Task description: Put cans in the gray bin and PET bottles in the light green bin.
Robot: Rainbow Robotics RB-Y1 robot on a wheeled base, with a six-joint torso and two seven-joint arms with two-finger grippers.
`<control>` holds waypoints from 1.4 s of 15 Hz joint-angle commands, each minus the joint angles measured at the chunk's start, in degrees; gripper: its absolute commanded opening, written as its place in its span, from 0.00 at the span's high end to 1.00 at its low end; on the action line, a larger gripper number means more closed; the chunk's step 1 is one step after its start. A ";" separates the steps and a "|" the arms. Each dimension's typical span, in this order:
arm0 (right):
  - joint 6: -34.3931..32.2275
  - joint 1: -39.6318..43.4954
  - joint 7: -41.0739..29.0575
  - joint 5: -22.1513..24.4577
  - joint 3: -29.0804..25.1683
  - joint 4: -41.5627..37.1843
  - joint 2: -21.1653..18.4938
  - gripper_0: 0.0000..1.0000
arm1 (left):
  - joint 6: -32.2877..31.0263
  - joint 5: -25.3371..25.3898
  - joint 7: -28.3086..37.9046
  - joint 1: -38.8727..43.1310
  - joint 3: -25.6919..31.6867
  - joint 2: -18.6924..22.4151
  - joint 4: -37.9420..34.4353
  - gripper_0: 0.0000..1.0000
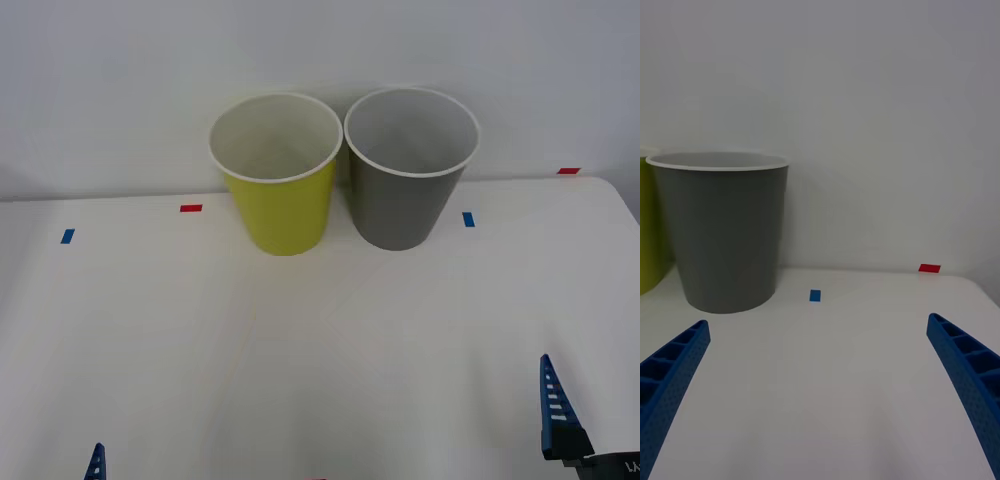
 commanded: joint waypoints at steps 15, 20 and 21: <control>-3.12 5.44 -0.93 -0.61 3.70 0.00 -2.94 0.00 | 0.00 0.00 0.00 0.00 0.00 0.00 0.00 0.00; -3.12 5.44 -0.93 -0.61 3.70 0.00 -2.94 0.00 | 0.00 0.00 0.00 0.00 0.00 0.00 0.00 0.00; -3.12 5.44 -0.93 -0.61 3.70 0.00 -2.94 0.00 | 0.00 0.00 0.00 0.00 0.00 0.00 0.00 0.00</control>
